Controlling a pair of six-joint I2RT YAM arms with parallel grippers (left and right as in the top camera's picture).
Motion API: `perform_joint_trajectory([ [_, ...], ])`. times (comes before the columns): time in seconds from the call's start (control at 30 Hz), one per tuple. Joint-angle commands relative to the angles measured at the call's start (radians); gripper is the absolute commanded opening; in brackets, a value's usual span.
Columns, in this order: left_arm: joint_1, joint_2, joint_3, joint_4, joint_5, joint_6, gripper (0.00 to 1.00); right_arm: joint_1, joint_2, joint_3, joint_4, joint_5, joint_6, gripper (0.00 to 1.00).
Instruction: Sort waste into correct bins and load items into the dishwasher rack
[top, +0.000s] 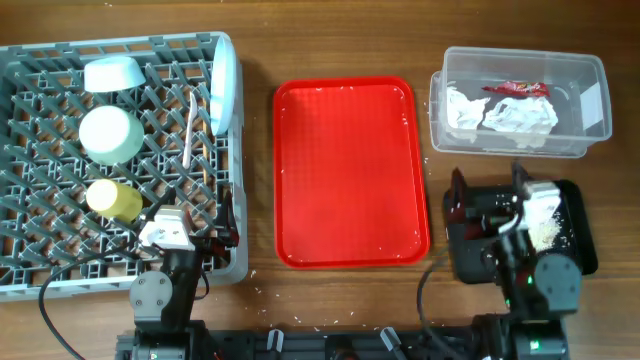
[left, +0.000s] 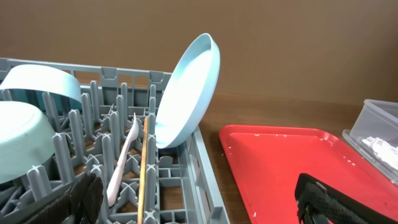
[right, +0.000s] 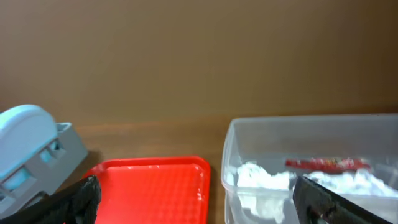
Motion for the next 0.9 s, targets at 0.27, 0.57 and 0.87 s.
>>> perform_joint_trajectory([
  [0.27,-0.003,-0.010,-0.006,-0.003,0.004,0.016,1.00,-0.002,-0.212,-0.162,0.122,-0.036,-0.059,1.00],
  [0.57,-0.003,-0.010,-0.006,-0.003,0.004,0.016,1.00,-0.002,-0.212,-0.223,0.161,-0.035,-0.115,1.00],
  [0.87,-0.003,-0.010,-0.006,-0.003,0.004,0.016,1.00,-0.003,-0.212,-0.222,0.019,0.066,-0.212,1.00],
])
